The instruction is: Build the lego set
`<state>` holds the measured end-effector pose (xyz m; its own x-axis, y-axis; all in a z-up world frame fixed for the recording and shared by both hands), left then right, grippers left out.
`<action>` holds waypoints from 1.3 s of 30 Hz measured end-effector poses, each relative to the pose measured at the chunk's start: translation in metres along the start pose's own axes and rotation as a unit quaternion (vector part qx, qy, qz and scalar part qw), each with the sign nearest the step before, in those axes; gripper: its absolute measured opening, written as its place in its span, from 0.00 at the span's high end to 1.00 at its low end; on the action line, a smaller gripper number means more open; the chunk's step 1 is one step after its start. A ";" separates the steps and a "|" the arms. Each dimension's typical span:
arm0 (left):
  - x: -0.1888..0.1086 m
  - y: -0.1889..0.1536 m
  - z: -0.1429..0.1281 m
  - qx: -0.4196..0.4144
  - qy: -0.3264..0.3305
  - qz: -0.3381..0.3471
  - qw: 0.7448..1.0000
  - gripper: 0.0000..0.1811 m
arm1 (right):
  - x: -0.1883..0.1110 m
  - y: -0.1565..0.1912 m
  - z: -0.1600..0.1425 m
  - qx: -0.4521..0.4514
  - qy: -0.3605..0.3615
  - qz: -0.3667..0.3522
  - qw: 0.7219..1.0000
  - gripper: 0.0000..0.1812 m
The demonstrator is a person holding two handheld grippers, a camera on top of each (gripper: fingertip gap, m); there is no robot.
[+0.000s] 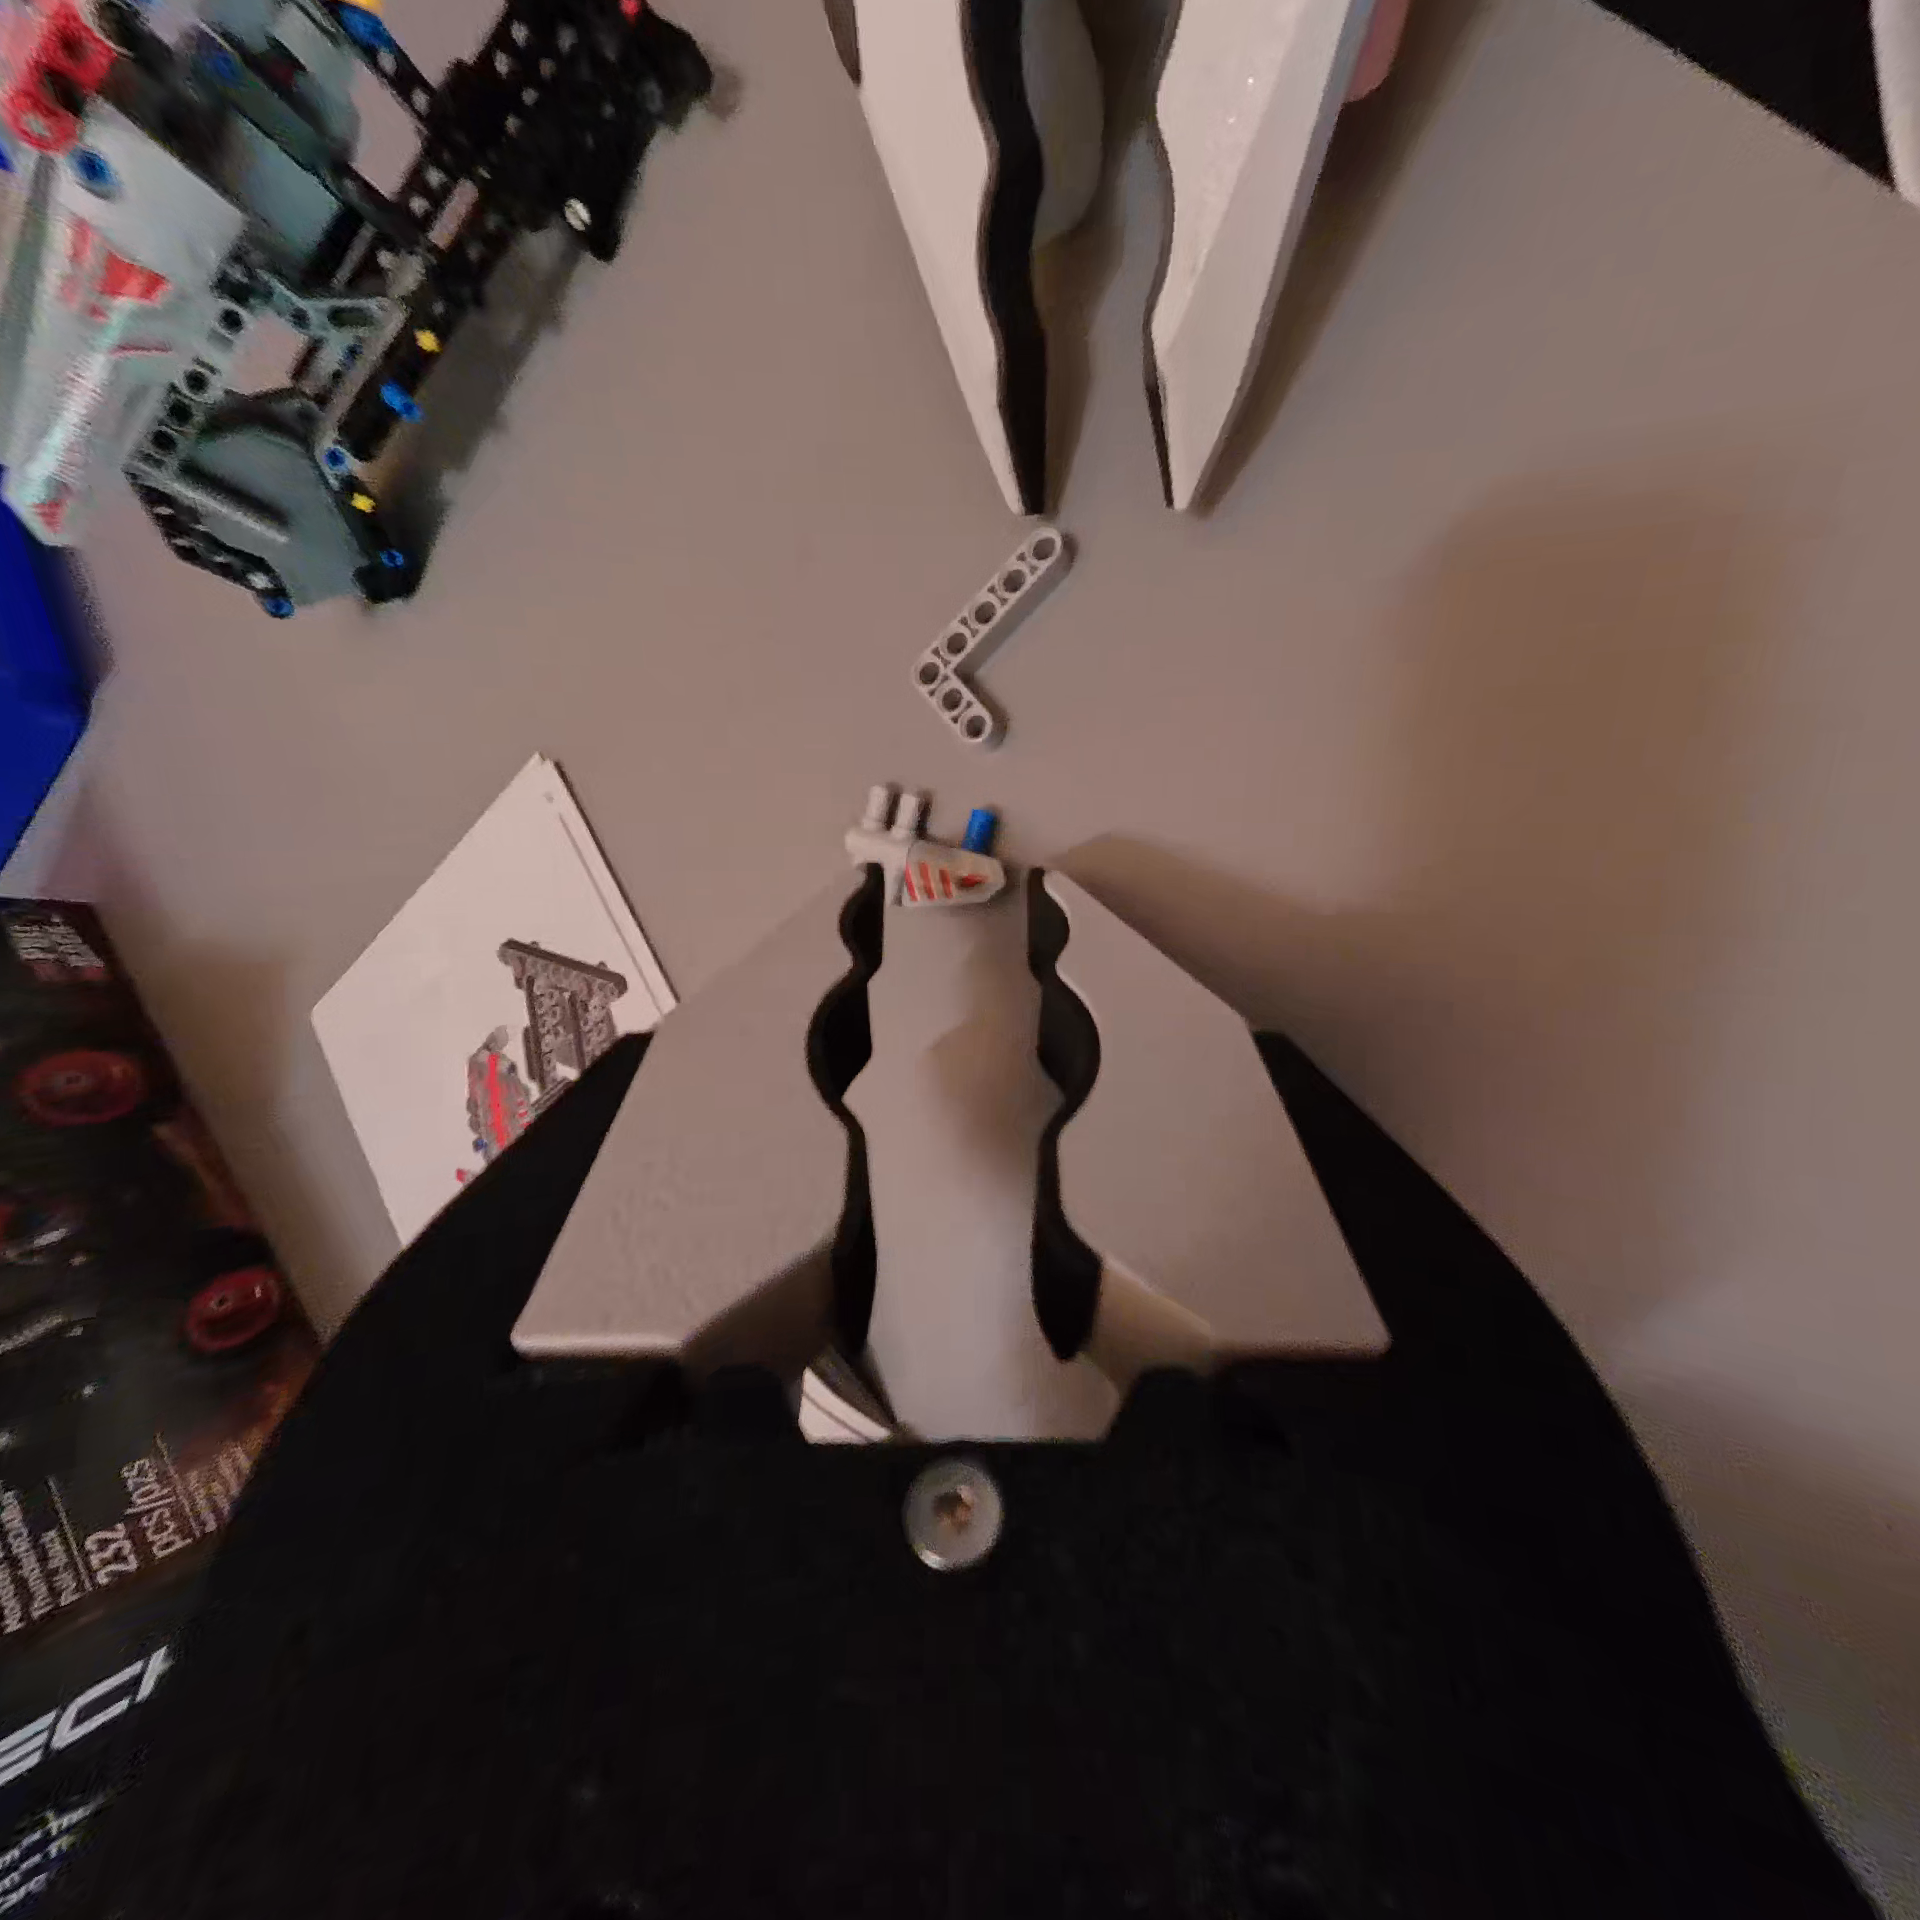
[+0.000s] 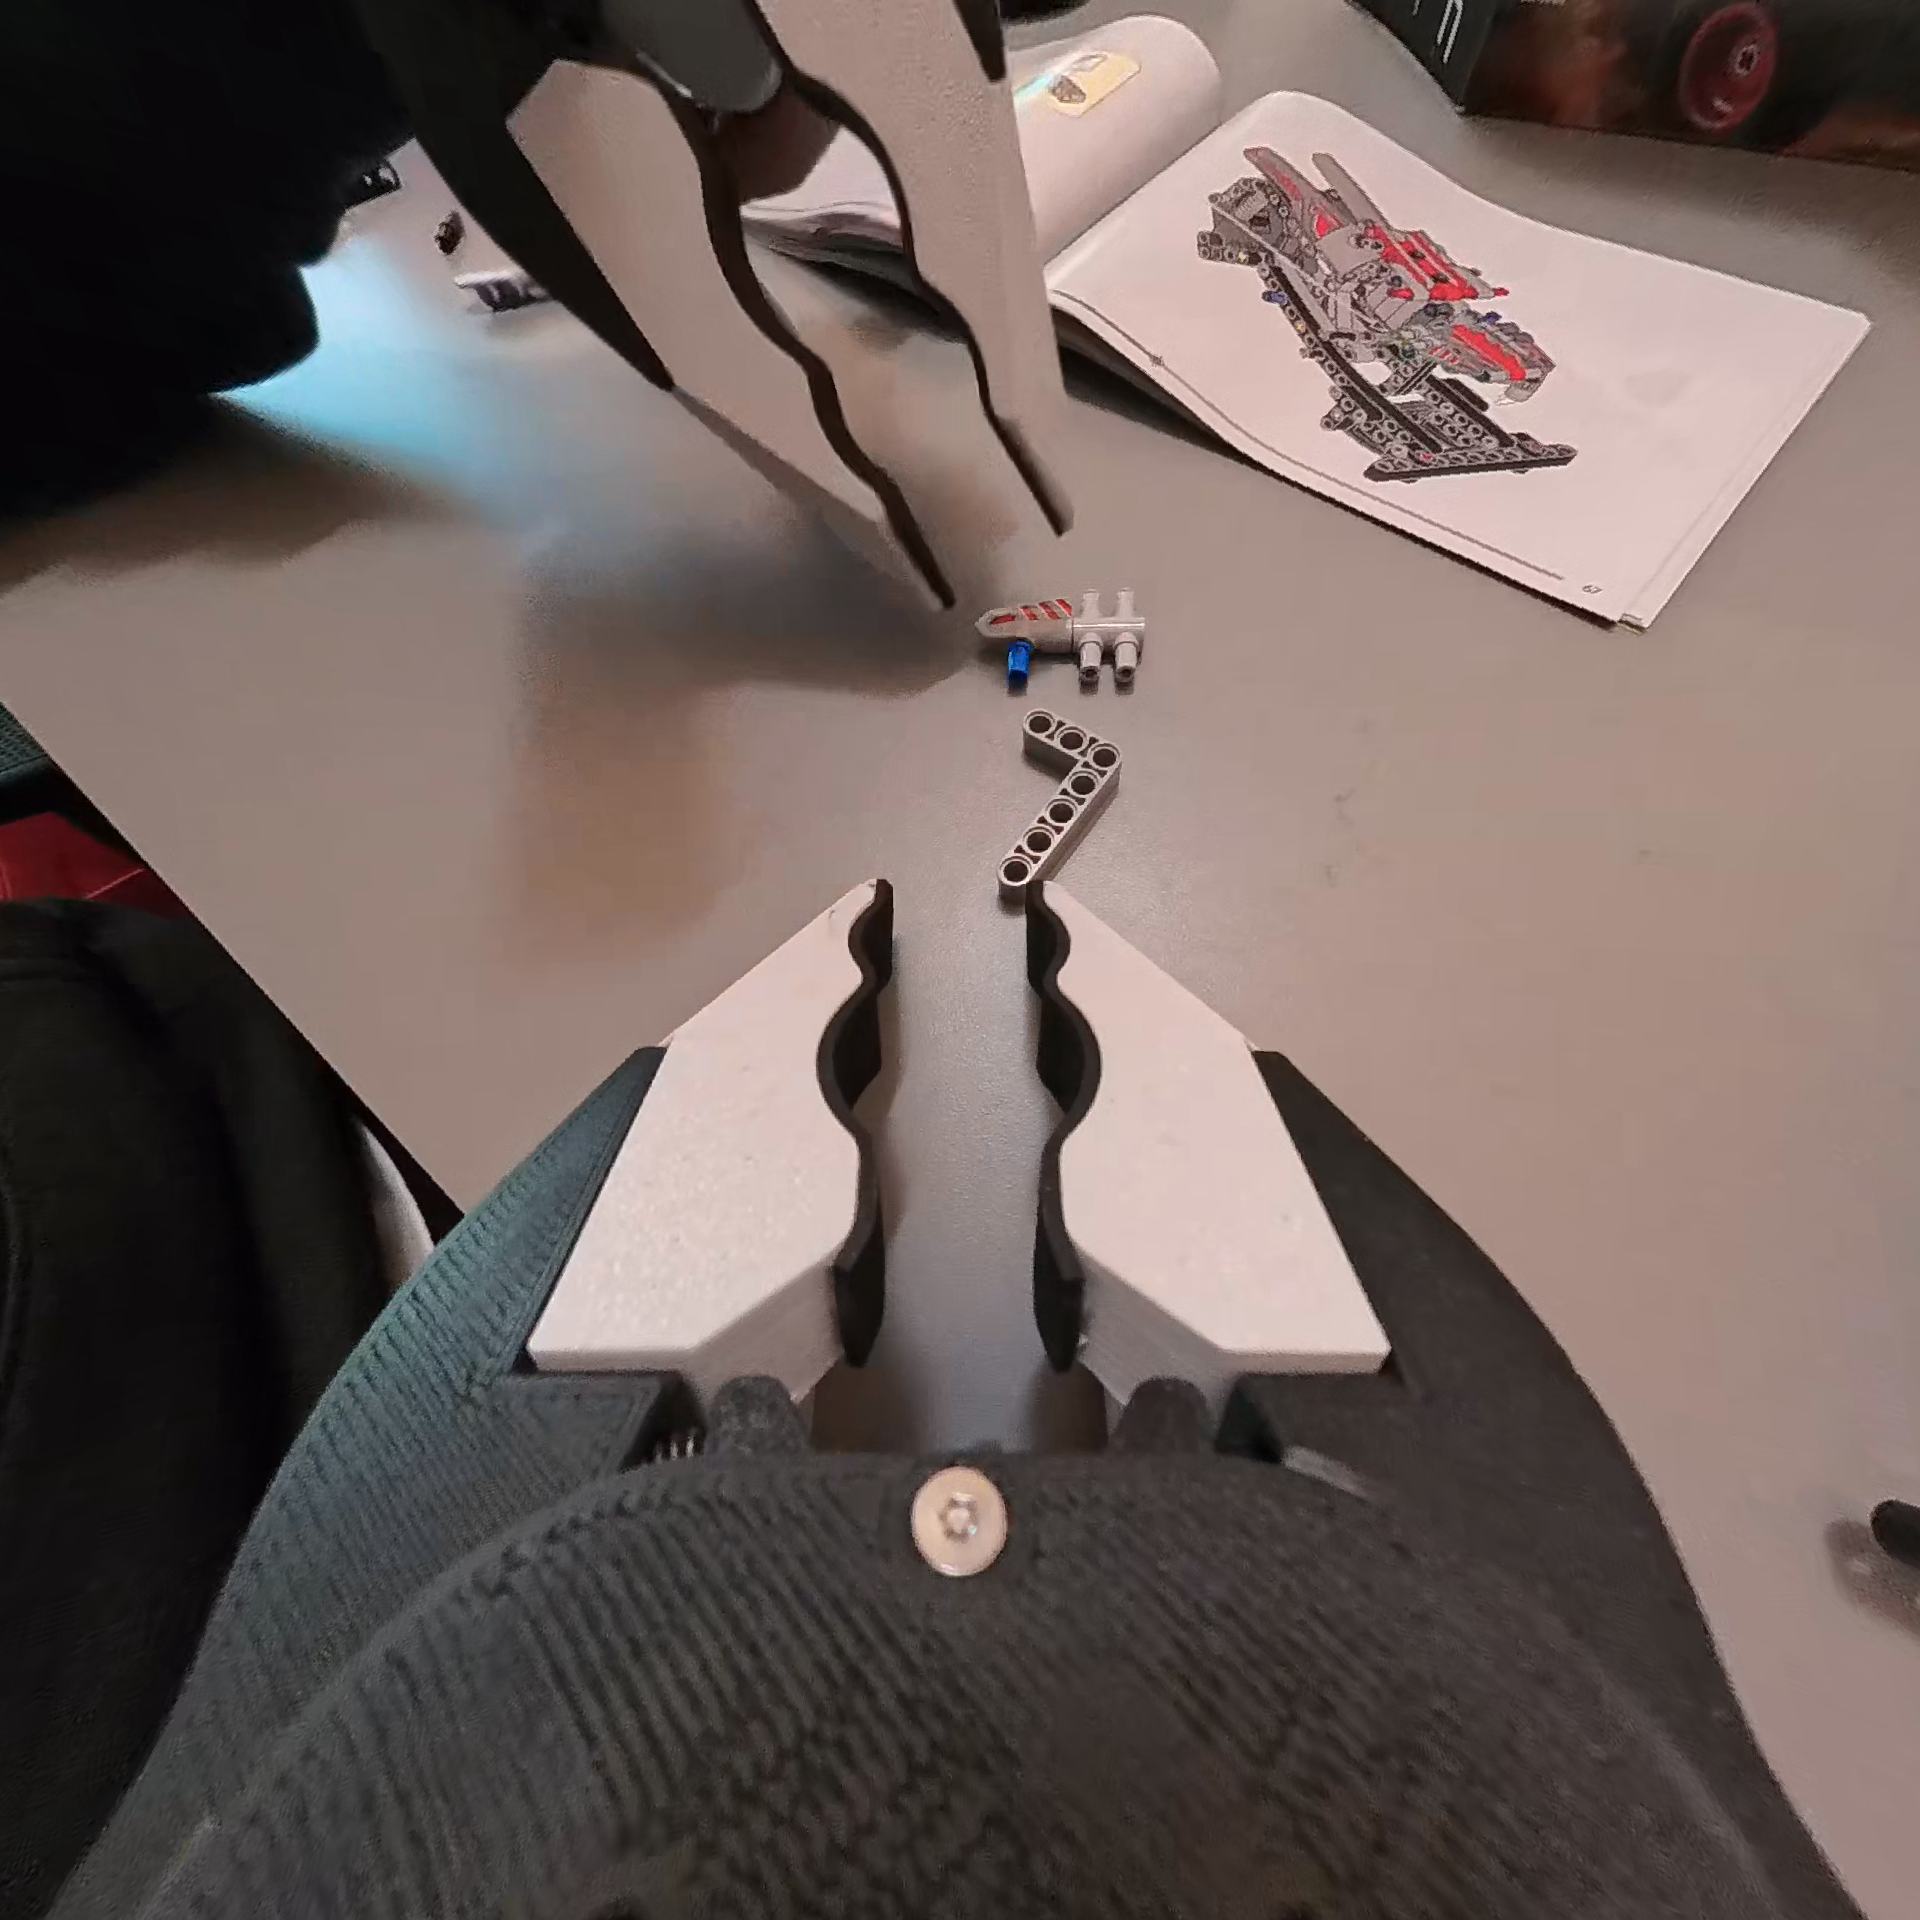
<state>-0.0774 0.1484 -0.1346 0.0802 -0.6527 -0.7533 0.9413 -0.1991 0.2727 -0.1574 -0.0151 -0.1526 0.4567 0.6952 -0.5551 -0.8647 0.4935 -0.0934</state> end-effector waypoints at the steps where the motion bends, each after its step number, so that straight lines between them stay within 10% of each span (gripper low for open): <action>1: 0.004 0.001 -0.001 0.001 0.015 0.003 1.000 0.86 | 0.000 0.000 0.000 -0.001 0.000 -0.001 1.000 0.86; 7: 0.012 -0.003 -0.001 0.006 0.038 0.029 0.999 1.00 | 0.000 0.001 0.000 -0.008 0.000 -0.005 1.000 0.86; 19: 0.013 -0.013 0.008 0.100 0.041 0.137 0.985 0.86 | -0.003 0.001 0.010 -0.098 0.011 -0.065 0.993 0.85; 29: 0.022 -0.001 0.013 0.082 0.052 0.072 0.993 0.97 | -0.011 -0.005 0.004 -0.092 0.020 -0.067 0.993 0.84; 39: 0.004 -0.015 0.036 0.144 0.069 0.184 0.970 1.00 | -0.009 -0.002 0.018 -0.205 -0.041 -0.154 0.966 0.84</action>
<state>-0.1033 0.1223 -0.1203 0.4551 -0.6177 -0.6414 0.7118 -0.1804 0.6788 -0.1566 -0.0130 -0.1323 0.7054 0.5965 -0.3829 -0.6880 0.4463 -0.5722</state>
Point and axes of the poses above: each gripper's, where its closed fingertips meet, x out along the fingers, z out of its top, y = z × x across the jaws, the point moved 9 cm from there along -x, back along the fingers, and after that the axes turned 13 degrees about -x, right-handed, at the moved point
